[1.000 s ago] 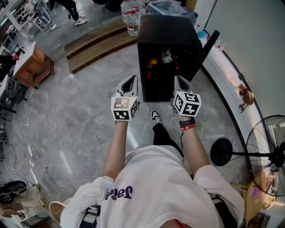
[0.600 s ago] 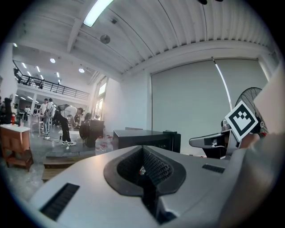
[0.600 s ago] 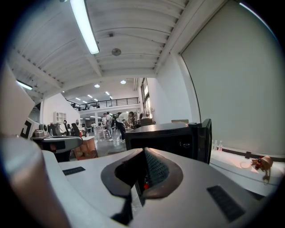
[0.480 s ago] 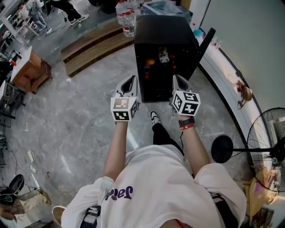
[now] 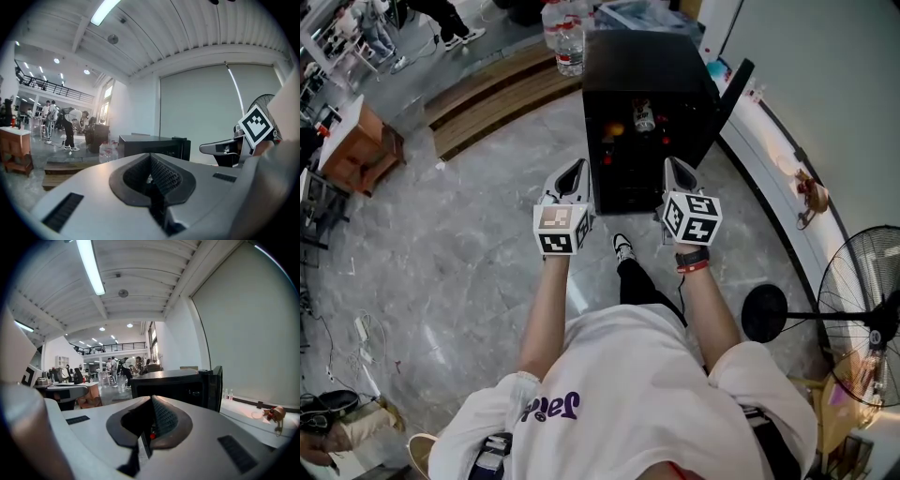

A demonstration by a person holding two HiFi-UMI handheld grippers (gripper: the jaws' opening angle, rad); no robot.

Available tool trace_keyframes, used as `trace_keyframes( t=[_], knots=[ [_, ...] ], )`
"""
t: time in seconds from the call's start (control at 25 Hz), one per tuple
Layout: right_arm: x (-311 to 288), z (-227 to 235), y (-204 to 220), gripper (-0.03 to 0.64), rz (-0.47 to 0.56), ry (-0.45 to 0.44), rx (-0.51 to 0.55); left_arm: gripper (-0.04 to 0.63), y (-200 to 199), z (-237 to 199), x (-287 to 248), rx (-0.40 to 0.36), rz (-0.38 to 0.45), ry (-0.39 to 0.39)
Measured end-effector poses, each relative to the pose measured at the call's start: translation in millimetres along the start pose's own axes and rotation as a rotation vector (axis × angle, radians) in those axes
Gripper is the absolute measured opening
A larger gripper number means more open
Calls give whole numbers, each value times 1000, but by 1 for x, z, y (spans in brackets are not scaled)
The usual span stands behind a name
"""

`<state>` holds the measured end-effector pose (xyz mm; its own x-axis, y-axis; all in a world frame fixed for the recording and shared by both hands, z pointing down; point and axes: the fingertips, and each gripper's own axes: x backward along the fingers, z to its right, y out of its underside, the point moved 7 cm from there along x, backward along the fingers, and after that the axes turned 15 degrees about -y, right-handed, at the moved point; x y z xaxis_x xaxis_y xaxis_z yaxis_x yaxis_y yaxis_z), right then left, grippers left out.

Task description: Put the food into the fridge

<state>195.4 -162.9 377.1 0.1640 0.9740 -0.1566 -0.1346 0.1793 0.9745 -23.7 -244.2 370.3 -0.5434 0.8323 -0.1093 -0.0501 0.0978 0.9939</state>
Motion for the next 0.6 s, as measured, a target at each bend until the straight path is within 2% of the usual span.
trace_keyframes(
  t=[0.2,0.6],
  knots=[
    [0,0,-3,12,34,-26,-5,17,1,2,-3,6,-1,7],
    [0,1,1,12,12,-48,-1,17,7,6,-5,16,-11,7]
  ],
)
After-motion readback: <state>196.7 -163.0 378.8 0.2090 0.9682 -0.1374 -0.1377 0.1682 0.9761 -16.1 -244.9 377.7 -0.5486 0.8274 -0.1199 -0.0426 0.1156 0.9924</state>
